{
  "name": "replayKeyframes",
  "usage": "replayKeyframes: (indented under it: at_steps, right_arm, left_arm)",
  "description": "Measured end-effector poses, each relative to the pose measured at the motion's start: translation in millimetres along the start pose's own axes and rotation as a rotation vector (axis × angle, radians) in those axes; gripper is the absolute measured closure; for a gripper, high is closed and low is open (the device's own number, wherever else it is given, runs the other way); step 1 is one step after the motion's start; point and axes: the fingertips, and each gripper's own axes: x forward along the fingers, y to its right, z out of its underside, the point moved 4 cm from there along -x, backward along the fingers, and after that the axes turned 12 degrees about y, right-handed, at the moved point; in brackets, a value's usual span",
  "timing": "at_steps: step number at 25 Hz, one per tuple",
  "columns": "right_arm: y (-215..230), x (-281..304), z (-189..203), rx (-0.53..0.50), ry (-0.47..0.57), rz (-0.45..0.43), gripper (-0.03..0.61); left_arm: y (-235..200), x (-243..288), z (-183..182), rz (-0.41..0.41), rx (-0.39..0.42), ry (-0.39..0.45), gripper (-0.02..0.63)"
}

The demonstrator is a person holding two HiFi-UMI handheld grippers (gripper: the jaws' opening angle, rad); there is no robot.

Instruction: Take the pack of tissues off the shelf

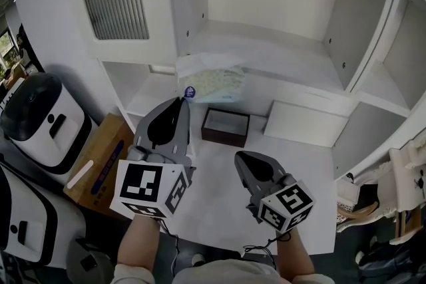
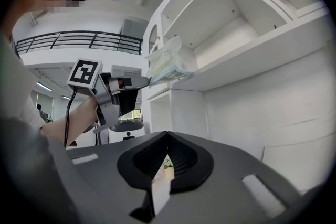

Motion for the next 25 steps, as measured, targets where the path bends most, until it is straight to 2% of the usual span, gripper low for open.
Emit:
replayKeyframes:
  at_steps: [14, 25]
  right_arm:
    - [-51.0, 6.9, 6.2, -0.012, -0.007, 0.004, 0.575]
    - [-113.9, -4.8, 10.2, -0.03, -0.007, 0.031, 0.575]
  left_arm:
    - [-30.7, -65.1, 8.4, -0.017, -0.043, -0.034, 0.612]
    - [-50.7, -141.9, 10.3, -0.021, -0.073, -0.065, 0.612]
